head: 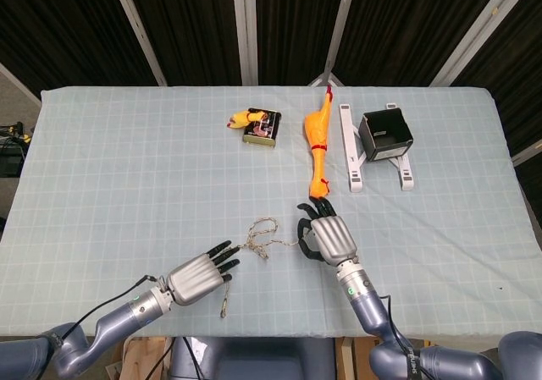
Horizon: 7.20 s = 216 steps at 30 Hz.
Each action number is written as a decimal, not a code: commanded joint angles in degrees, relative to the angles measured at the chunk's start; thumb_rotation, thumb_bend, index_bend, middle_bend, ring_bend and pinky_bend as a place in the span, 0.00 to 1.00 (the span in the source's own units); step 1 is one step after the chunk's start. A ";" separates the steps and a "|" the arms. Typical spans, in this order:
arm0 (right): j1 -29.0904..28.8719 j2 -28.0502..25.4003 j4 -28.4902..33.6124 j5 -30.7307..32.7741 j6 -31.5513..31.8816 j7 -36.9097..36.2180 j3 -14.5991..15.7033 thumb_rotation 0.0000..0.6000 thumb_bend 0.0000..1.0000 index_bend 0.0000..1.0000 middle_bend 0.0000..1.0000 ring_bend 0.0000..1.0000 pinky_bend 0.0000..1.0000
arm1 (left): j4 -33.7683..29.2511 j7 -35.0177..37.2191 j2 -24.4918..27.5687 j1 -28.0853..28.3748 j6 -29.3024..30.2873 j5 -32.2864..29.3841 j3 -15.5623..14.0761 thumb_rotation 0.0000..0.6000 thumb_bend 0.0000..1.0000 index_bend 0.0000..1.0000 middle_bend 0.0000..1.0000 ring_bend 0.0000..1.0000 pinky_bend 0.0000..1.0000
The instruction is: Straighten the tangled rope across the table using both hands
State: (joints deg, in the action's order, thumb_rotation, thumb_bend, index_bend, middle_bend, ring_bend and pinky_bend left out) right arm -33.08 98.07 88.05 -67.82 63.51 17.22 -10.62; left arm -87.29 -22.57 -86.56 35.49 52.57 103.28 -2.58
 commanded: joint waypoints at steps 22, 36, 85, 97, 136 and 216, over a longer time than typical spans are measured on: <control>-0.13 0.17 -0.13 0.80 0.29 0.41 -0.38 1.00 0.49 0.63 0.22 0.01 0.00 | 2.92 -2.76 -5.27 0.75 1.44 -3.98 -0.55 1.00 0.45 0.48 0.10 0.00 0.00; -0.17 0.25 0.18 0.95 0.59 0.66 -0.47 1.00 0.49 0.63 0.22 0.01 0.00 | 4.09 -3.71 -6.88 1.16 1.86 -5.48 -0.73 1.00 0.45 0.48 0.10 0.00 0.00; 0.73 -4.94 3.24 1.40 2.12 1.20 -1.50 1.00 0.49 0.63 0.22 0.01 0.00 | -0.97 2.96 4.63 -0.08 13.37 -1.16 -3.59 1.00 0.53 0.62 0.15 0.00 0.00; 3.21 -10.44 6.52 0.91 3.95 0.93 -0.20 1.00 0.49 0.63 0.22 0.01 0.00 | -0.96 11.64 16.02 -5.39 23.07 -1.46 -4.57 1.00 0.53 0.63 0.16 0.00 0.00; 9.25 -20.16 2.24 2.69 4.62 -4.88 1.18 1.00 0.49 0.63 0.22 0.01 0.00 | 9.47 20.12 19.20 -13.85 27.62 -2.74 -4.26 1.00 0.53 0.64 0.17 0.00 0.00; 10.62 -18.96 -2.08 8.39 0.46 1.26 2.25 1.00 0.49 0.00 0.00 0.00 0.00 | 14.51 10.27 16.02 -10.42 15.95 -5.31 -2.87 1.00 0.25 0.29 0.04 0.00 0.00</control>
State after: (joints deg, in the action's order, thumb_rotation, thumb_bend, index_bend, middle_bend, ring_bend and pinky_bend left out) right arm -22.49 79.22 85.83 -59.54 63.86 18.35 -8.31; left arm -72.61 -12.43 -70.79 25.13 68.40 98.14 -5.53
